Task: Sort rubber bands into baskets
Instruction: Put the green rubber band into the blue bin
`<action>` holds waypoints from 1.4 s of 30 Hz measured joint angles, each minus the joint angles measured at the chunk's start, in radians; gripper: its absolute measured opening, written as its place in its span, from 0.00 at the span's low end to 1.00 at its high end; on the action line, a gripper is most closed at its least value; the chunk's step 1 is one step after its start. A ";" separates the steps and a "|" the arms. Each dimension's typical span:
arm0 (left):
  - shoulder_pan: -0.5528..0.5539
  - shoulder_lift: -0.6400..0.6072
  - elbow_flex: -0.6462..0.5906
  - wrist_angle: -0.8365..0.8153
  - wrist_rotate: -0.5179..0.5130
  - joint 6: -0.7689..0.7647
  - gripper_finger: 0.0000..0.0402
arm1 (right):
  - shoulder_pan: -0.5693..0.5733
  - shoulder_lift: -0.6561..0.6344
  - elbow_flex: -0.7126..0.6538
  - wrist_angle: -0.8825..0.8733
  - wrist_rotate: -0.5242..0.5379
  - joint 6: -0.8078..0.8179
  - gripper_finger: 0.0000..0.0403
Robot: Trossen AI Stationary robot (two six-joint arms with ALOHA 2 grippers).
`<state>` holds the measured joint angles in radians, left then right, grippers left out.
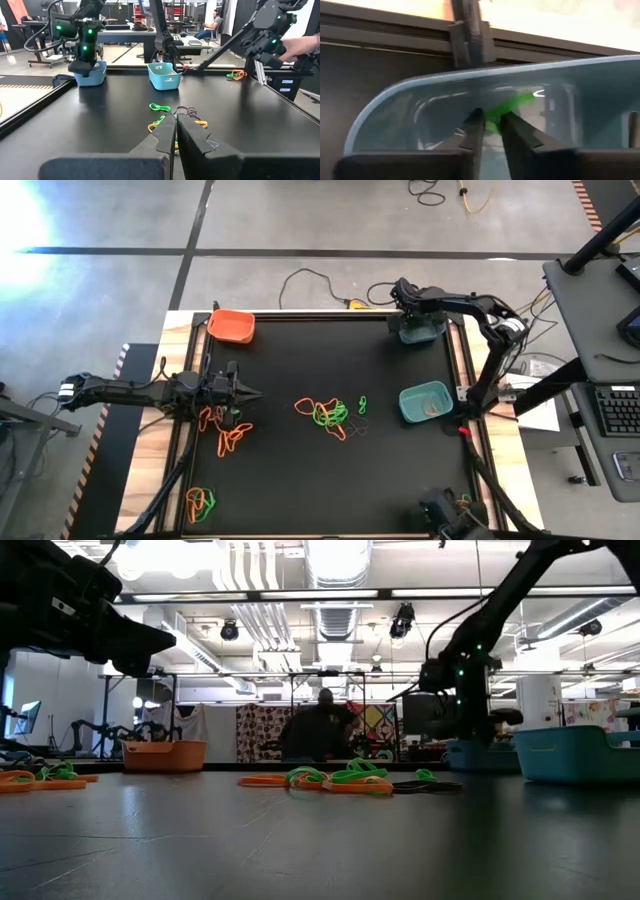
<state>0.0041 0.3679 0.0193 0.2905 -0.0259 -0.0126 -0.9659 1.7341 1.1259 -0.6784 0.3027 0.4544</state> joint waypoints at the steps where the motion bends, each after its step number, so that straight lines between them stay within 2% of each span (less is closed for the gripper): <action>1: 0.000 0.000 0.000 0.000 0.000 0.000 0.00 | 0.006 -0.014 -0.001 -0.024 0.021 0.001 0.21; 6: 0.000 0.000 0.000 0.000 0.000 0.000 0.00 | 0.075 -0.149 -0.004 -0.143 0.168 -0.010 0.39; 8: 0.000 0.000 0.000 0.000 0.000 0.000 0.00 | 0.131 -0.224 -0.010 -0.187 0.195 -0.022 0.45; 10: 0.000 0.000 0.000 0.000 0.000 0.000 0.00 | 0.220 -0.319 -0.028 -0.212 0.140 -0.019 0.49; 13: 0.000 0.000 0.000 0.000 0.000 0.000 0.00 | 0.423 -0.451 -0.080 -0.212 0.054 0.019 0.52; 17: 0.000 0.000 0.000 0.000 0.000 0.000 0.00 | 0.669 -0.512 -0.166 -0.199 -0.009 0.152 0.50; 20: 0.000 0.000 0.000 0.000 0.000 0.001 0.00 | 0.801 -0.492 -0.206 -0.100 -0.086 0.204 0.48; 22: 0.000 0.000 0.000 0.030 0.000 0.032 0.00 | 0.882 -0.454 -0.210 -0.034 -0.095 0.183 0.46; 25: 0.000 0.000 0.000 0.090 0.000 0.077 0.00 | 0.939 -0.389 -0.211 0.039 -0.100 0.130 0.45; 34: 0.000 0.002 0.000 0.094 0.000 0.073 0.00 | 0.948 -0.185 -0.212 0.195 -0.140 0.080 0.53; 37: 0.000 0.003 0.000 0.105 0.000 0.019 0.00 | 0.948 -0.135 -0.212 0.259 -0.180 0.046 0.55; 42: 0.000 0.008 0.000 0.134 0.000 -0.070 0.00 | 0.939 -0.072 -0.204 0.271 -0.174 -0.018 0.54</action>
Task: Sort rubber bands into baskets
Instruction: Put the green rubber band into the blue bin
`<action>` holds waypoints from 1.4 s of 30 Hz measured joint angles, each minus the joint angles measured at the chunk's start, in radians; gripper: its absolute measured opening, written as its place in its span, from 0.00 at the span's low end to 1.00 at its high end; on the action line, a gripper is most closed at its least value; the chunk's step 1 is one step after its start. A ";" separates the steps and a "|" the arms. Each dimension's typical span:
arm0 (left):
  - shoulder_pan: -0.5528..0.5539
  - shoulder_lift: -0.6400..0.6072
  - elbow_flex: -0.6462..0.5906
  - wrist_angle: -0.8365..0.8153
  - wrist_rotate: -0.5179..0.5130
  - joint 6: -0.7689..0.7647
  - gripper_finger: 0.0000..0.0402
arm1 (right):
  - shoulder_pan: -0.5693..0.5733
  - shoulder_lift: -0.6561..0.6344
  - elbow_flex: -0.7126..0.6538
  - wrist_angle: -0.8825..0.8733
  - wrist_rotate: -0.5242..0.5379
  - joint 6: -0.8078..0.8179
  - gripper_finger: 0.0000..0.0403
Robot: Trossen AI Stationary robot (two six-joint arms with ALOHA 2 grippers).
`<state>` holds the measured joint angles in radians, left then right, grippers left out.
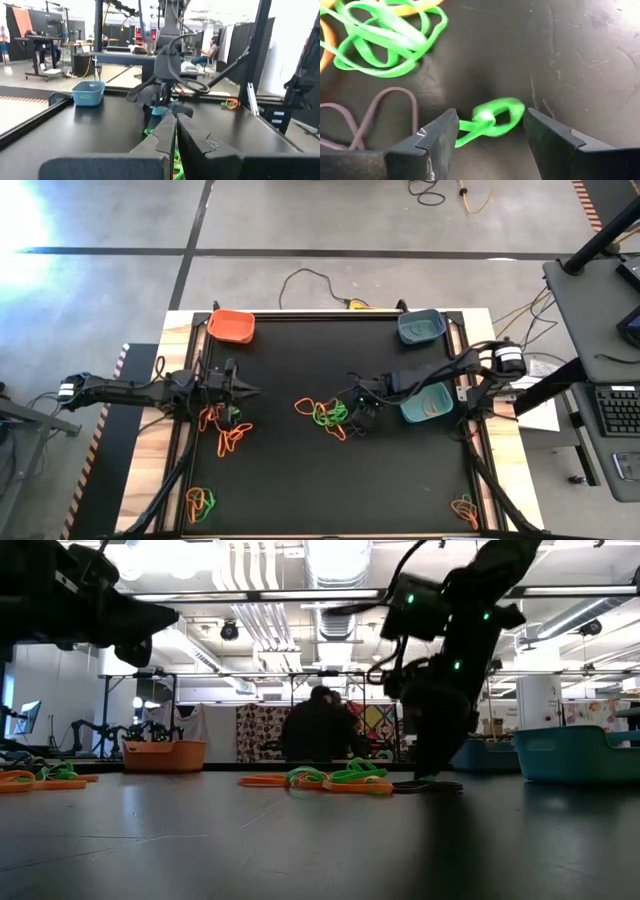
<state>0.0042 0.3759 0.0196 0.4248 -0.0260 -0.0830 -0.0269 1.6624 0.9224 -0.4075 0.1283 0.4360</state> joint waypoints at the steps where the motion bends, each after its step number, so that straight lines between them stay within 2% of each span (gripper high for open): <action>1: 0.000 0.001 0.000 0.000 0.000 0.001 0.00 | 0.000 0.007 0.002 0.001 -0.001 -0.007 0.53; 4: -0.001 0.010 0.000 -0.001 -0.029 0.008 0.00 | 0.002 0.025 0.003 0.003 0.011 -0.040 0.48; 7: 0.000 0.023 0.000 0.001 -0.095 -0.021 0.00 | -0.002 0.036 0.004 0.006 0.012 -0.061 0.38; 13: 0.000 0.089 -0.009 0.073 -0.191 -0.060 0.00 | -0.012 -0.014 0.009 -0.026 0.024 -0.098 0.08; 14: 0.000 0.104 -0.009 0.091 -0.204 -0.055 0.00 | -0.021 -0.042 0.017 -0.061 0.026 -0.106 0.05; 19: 0.001 0.184 -0.007 0.180 -0.317 -0.069 0.00 | -0.150 -0.195 0.098 -0.133 0.043 -0.177 0.03; 25: 0.001 0.254 0.071 0.150 -0.447 -0.025 0.00 | -0.452 -0.258 0.183 -0.133 0.058 -0.270 0.02; 27: 0.001 0.281 0.120 0.100 -0.485 -0.079 0.00 | -0.545 -0.248 0.215 -0.140 0.059 -0.275 0.02; 31: 0.003 0.347 0.258 -0.093 -0.493 -0.305 0.03 | -0.677 -0.217 0.305 -0.191 0.026 -0.254 0.02; 35: 0.004 0.428 0.388 -0.298 -0.493 -0.465 0.10 | -0.784 -0.136 0.433 -0.373 0.022 -0.207 0.02; 40: 0.004 0.545 0.481 -0.375 -0.464 -0.536 0.21 | -0.872 -0.019 0.563 -0.631 0.056 -0.218 0.02; 42: 0.004 0.591 0.501 -0.374 -0.461 -0.578 0.26 | -0.889 0.014 0.560 -0.652 0.053 -0.232 0.02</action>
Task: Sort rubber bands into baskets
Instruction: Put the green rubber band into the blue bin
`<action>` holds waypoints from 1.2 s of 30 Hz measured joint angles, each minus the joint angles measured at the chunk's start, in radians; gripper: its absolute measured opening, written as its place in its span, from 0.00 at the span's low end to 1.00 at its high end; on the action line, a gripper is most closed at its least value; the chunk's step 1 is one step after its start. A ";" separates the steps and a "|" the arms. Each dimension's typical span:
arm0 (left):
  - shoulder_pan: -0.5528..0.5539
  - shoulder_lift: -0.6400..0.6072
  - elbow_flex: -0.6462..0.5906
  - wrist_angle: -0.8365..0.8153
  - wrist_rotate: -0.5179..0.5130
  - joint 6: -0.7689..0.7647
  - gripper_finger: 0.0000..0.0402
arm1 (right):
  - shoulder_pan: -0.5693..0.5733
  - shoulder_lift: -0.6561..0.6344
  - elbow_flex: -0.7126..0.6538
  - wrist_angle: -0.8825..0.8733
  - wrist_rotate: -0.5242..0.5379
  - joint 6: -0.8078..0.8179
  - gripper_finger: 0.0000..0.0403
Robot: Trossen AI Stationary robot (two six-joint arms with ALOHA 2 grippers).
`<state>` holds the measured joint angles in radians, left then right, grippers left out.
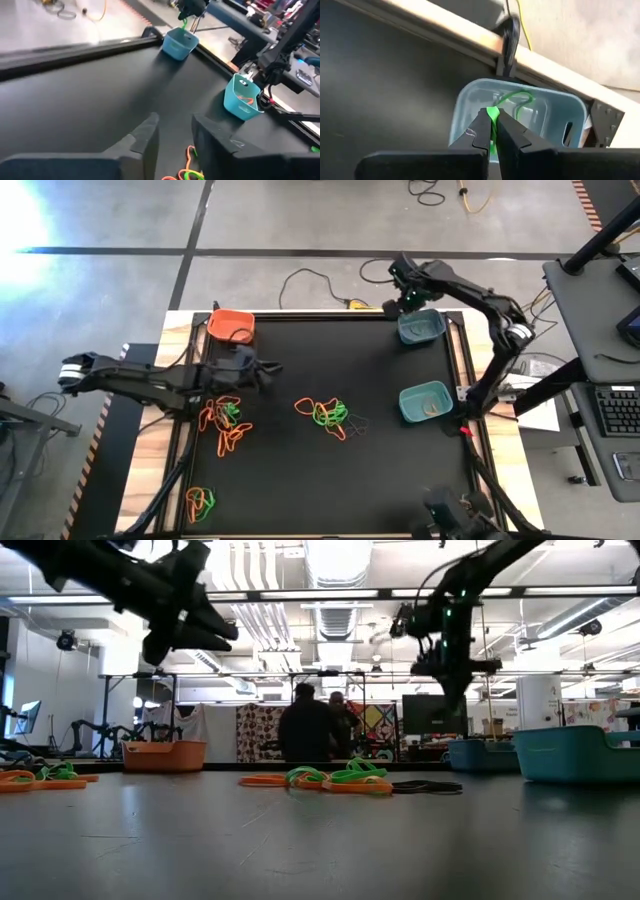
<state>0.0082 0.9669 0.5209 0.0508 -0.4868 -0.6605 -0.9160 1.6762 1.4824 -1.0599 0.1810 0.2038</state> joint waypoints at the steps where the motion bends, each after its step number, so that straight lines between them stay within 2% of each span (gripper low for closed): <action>1: 0.000 0.021 0.008 0.001 0.000 -0.019 0.28 | -0.008 0.016 -0.005 0.007 0.000 -0.017 0.02; 6: 0.000 0.102 0.037 -0.002 0.003 -0.056 0.35 | -0.049 0.099 -0.031 0.013 0.000 -0.048 0.02; 13: 0.000 0.135 0.078 -0.001 0.058 -0.090 0.38 | -0.079 0.158 -0.037 0.017 0.006 -0.104 0.03; 16: 0.003 0.149 0.092 -0.015 0.059 -0.094 0.38 | -0.091 0.170 -0.039 0.008 0.011 -0.112 0.10; 20: 0.003 0.177 0.103 -0.021 0.061 -0.112 0.38 | -0.094 0.160 -0.050 0.002 0.051 -0.136 0.23; 28: 0.003 0.186 0.150 -0.105 0.086 -0.109 0.38 | -0.075 0.040 -0.087 0.044 0.055 -0.144 0.44; 33: 0.003 0.149 0.160 -0.137 0.089 -0.087 0.38 | 0.006 -0.119 -0.186 0.098 0.047 -0.083 0.49; 36: 0.003 0.121 0.152 -0.137 0.089 -0.082 0.38 | 0.100 -0.233 -0.262 0.112 0.048 -0.023 0.50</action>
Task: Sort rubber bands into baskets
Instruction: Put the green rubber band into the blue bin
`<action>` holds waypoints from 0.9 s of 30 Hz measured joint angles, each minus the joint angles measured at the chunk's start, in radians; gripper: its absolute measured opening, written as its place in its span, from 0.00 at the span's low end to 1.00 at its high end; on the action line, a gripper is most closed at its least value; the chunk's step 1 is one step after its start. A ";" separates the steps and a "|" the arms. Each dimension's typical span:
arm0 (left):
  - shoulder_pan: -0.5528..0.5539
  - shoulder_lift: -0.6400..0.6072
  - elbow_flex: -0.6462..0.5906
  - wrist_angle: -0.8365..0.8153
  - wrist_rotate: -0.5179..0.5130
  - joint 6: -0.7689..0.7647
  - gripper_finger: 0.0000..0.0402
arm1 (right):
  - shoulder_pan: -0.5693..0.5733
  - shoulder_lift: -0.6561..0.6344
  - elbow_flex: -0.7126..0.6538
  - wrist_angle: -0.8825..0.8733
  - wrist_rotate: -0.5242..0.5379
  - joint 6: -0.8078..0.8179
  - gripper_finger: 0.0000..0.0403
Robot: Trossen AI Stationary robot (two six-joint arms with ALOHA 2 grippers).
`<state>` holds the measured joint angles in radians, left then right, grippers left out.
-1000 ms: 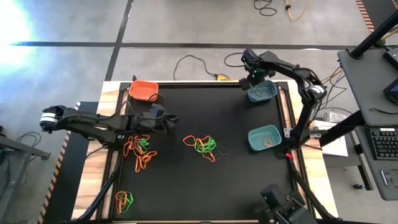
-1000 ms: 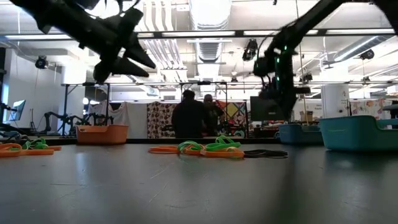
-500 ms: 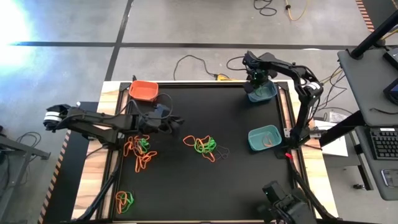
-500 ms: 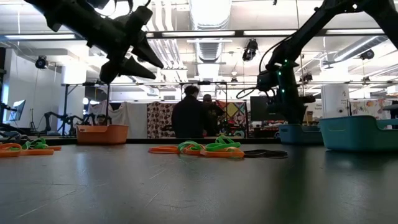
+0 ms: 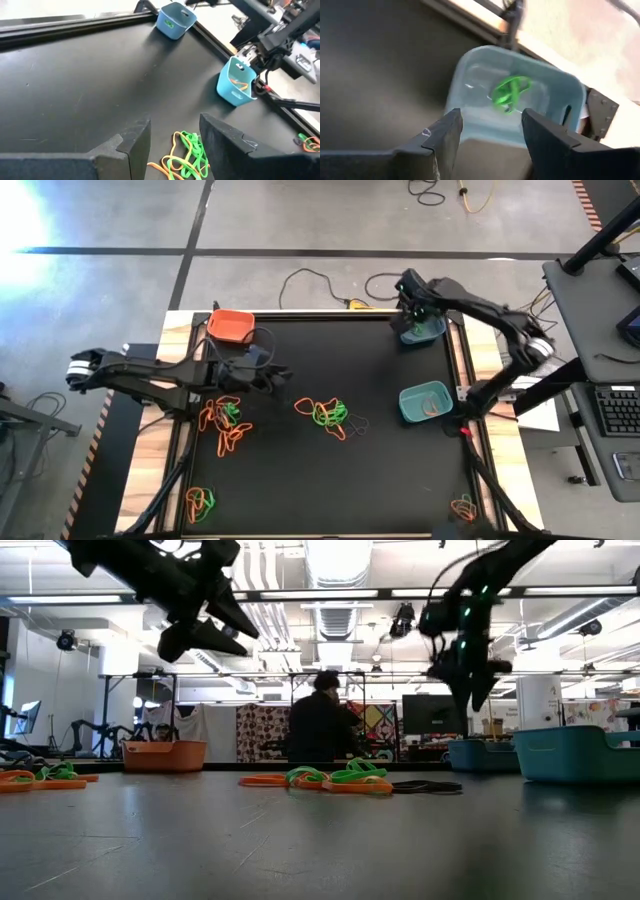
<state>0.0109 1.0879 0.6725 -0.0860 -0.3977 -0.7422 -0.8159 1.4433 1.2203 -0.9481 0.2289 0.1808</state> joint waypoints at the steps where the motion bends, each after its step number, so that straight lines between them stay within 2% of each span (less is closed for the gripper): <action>1: -0.001 -0.009 -0.006 0.000 0.000 0.001 0.38 | 0.046 -0.040 -0.025 0.006 -0.004 0.024 0.50; 6: -0.007 -0.035 -0.040 0.004 0.012 0.027 0.38 | 0.329 -0.186 -0.147 0.118 -0.127 0.181 0.50; 8: -0.008 -0.038 -0.056 0.005 0.032 0.035 0.38 | 0.463 -0.217 -0.175 0.191 -0.140 0.239 0.50; 11: -0.008 -0.038 -0.068 0.000 0.083 0.065 0.38 | 0.642 -0.213 -0.206 0.276 -0.126 0.288 0.50; 14: -0.015 -0.037 -0.072 0.005 0.118 0.096 0.38 | 0.762 -0.176 -0.216 0.334 -0.113 0.294 0.50; 20: -0.078 -0.011 -0.075 0.015 0.128 0.195 0.38 | 0.887 -0.060 -0.216 0.443 -0.089 0.320 0.50; 27: -0.163 0.058 -0.103 0.117 0.123 0.210 0.38 | 0.894 0.117 -0.212 0.603 -0.098 0.269 0.50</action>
<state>-0.1523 1.1459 0.5691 0.0311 -0.2746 -0.5322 0.0780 1.5604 1.0080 -0.3455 0.1313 0.4498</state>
